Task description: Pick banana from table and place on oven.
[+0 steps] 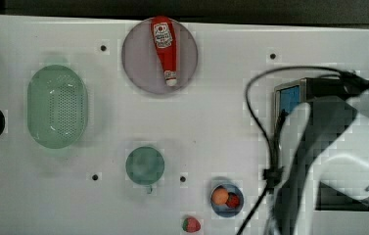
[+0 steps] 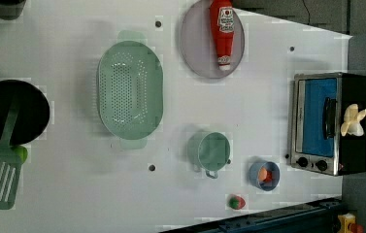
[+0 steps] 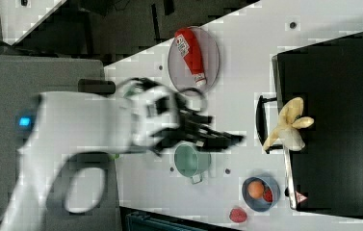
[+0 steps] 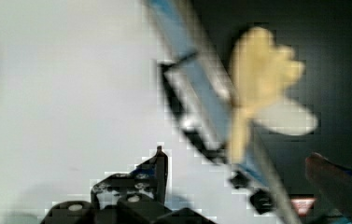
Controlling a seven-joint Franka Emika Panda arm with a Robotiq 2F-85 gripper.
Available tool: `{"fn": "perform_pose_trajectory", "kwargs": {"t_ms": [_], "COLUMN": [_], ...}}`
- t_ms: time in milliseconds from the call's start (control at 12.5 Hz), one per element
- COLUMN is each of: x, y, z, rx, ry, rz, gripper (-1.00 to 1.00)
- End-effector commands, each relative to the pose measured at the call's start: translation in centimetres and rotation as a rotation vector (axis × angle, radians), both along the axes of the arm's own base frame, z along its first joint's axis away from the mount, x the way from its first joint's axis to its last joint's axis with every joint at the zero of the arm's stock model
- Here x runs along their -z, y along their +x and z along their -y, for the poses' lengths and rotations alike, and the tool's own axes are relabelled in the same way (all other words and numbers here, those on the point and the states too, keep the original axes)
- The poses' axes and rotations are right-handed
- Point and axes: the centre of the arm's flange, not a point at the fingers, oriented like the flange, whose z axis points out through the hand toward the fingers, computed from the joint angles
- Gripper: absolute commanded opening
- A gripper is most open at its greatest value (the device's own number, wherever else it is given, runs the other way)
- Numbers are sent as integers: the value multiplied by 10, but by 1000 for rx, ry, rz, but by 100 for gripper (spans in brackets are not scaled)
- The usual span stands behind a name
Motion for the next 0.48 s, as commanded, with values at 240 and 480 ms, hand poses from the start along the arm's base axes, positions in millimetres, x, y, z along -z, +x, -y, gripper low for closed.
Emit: {"fn": "perform_pose_trajectory", "kwargs": {"t_ms": [240,480], "x": [-82,-96], "y": [31,4], "z": [-174,-211], "rx": [232,455], "ry": [-3,-9], "rz": [162,94], "gripper": [100,100]}}
